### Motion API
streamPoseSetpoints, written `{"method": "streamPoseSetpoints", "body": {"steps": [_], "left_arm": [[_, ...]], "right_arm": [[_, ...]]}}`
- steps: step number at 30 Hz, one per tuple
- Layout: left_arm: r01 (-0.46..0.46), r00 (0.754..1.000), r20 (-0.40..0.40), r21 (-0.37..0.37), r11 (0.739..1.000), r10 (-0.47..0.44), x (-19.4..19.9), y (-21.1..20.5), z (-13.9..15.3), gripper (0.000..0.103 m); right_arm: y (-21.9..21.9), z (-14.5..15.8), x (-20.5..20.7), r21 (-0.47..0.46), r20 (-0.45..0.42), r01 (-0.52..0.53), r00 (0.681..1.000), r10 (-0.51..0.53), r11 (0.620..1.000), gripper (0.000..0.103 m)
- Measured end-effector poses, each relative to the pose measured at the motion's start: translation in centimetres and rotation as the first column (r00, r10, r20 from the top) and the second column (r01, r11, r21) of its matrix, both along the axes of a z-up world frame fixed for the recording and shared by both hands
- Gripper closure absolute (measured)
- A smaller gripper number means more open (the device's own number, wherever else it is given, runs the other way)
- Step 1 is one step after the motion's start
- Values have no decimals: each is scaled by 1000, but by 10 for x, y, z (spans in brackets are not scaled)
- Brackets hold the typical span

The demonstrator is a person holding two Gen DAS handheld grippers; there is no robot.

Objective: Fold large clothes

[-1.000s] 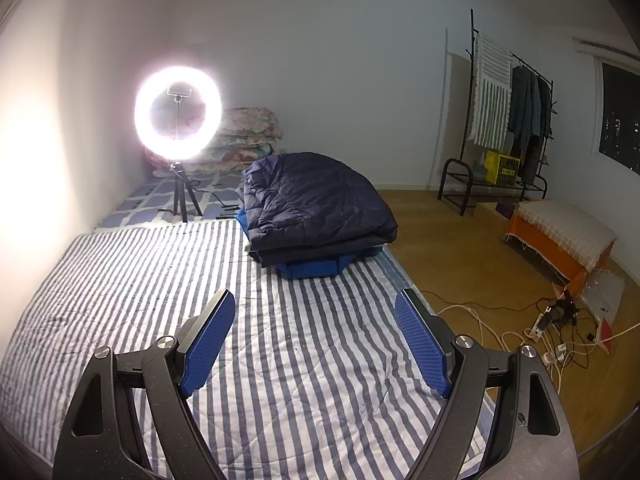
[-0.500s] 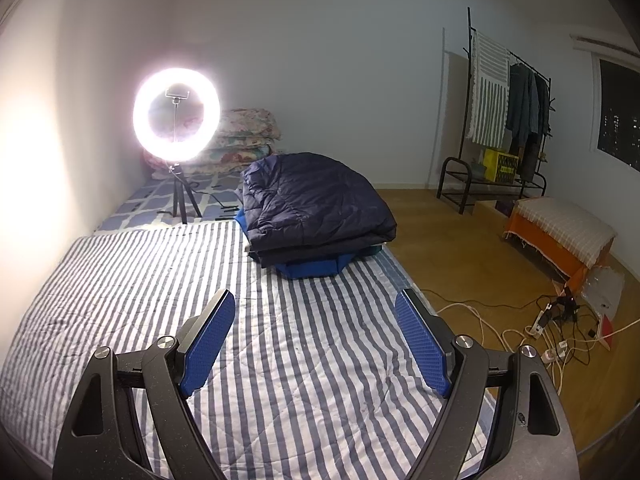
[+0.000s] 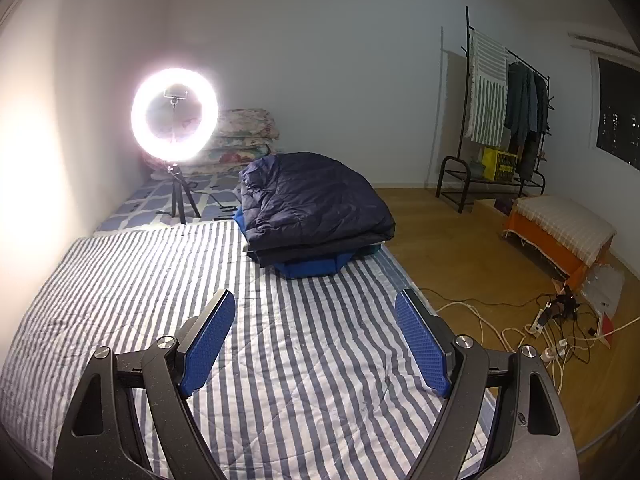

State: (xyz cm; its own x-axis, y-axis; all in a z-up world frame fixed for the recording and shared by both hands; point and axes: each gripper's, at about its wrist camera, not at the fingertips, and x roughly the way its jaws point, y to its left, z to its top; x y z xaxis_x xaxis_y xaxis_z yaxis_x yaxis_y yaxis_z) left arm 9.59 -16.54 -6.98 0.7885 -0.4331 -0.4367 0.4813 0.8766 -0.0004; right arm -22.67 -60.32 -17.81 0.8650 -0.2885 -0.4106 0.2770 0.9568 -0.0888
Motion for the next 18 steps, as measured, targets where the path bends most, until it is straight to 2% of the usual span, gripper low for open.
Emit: {"method": "streamPoseSetpoints", "body": {"steps": [18], "left_arm": [[2,1000,4,0,1000,-2,-4,1,5,0]], "right_arm": [[0,-1,0,10,-1,4,1000,-4,1000,21]]}}
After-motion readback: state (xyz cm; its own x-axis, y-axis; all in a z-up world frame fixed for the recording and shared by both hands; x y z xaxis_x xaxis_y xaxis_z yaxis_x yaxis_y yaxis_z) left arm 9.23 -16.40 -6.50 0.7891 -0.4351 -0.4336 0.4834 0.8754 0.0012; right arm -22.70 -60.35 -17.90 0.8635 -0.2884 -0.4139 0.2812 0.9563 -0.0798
